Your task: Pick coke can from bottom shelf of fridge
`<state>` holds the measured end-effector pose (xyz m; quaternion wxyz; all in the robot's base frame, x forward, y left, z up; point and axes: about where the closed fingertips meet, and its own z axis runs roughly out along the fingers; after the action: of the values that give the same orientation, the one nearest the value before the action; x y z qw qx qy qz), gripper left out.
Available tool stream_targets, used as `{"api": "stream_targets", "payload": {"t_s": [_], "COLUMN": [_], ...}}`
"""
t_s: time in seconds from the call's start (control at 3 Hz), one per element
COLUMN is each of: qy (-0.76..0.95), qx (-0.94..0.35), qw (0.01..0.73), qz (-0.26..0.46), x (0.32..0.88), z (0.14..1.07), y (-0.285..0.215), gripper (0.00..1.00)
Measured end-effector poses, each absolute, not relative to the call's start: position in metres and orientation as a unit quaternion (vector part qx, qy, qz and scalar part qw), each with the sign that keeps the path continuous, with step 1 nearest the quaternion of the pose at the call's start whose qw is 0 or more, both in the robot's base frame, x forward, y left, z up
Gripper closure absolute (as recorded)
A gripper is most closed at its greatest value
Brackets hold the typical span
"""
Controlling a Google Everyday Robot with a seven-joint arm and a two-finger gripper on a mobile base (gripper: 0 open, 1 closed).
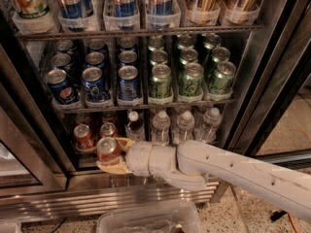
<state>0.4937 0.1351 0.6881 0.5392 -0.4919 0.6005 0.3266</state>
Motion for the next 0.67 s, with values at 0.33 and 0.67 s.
{"api": "stream_targets", "payload": {"t_s": [0.33,0.67], "qy": [0.592,0.586], "qx": [-0.505,-0.506], "qw": [0.525,0.531], "qz": [0.345,0.345], "x": [0.470,0.445], "z": [0.689,0.696], "y": [0.119,0.100], "gripper": [1.00,1.00]}}
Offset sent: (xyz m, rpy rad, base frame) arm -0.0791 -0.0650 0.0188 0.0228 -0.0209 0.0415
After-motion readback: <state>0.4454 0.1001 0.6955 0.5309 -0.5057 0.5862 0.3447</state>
